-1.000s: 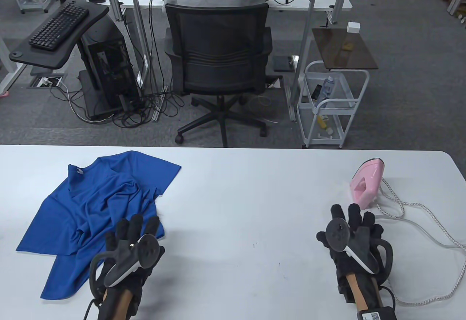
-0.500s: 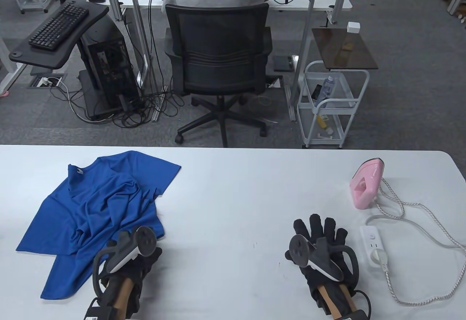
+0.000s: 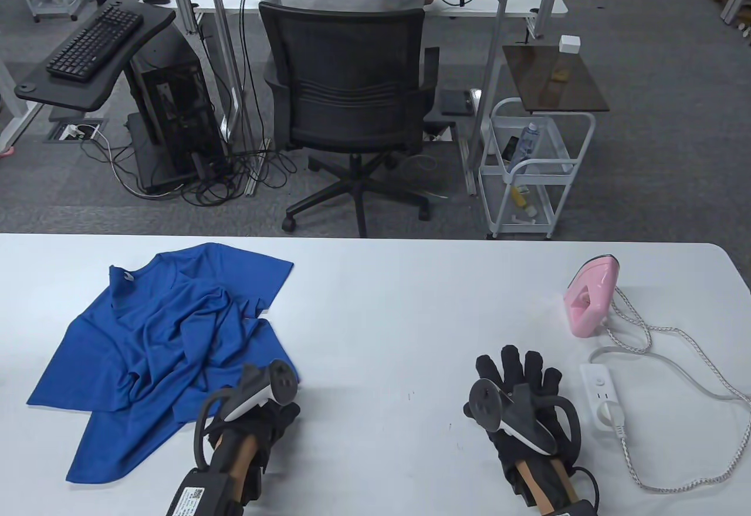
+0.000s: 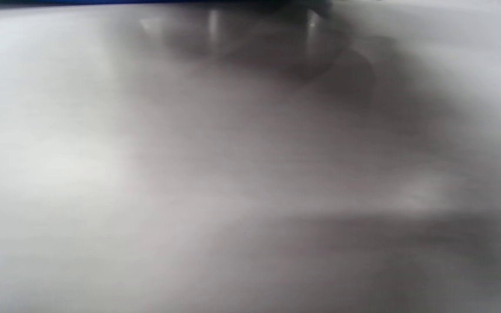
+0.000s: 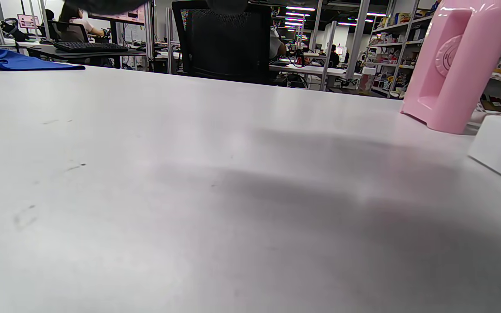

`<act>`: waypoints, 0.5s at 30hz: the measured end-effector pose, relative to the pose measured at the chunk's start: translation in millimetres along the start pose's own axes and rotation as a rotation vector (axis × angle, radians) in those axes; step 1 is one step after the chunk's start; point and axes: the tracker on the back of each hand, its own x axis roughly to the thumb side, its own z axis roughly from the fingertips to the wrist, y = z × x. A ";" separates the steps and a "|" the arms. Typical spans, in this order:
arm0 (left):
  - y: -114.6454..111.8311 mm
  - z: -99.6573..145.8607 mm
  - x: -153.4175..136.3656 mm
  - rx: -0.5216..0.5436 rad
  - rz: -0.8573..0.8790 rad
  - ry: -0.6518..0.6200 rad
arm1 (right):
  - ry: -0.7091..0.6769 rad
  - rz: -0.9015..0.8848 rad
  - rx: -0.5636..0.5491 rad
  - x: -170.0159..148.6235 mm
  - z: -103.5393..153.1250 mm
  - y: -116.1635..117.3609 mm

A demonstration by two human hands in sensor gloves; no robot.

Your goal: Iron t-shirt with electric iron on table

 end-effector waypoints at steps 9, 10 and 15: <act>-2.6 -1.6 71.7 -0.040 -0.032 -0.167 | -0.003 0.007 0.013 0.9 0.3 0.7; -2.8 -0.7 80.3 -0.043 -0.058 -0.188 | -0.004 0.008 0.013 0.9 0.3 0.8; -7.4 3.5 117.5 -0.054 -0.135 -0.267 | -0.004 0.012 0.025 1.2 0.7 0.6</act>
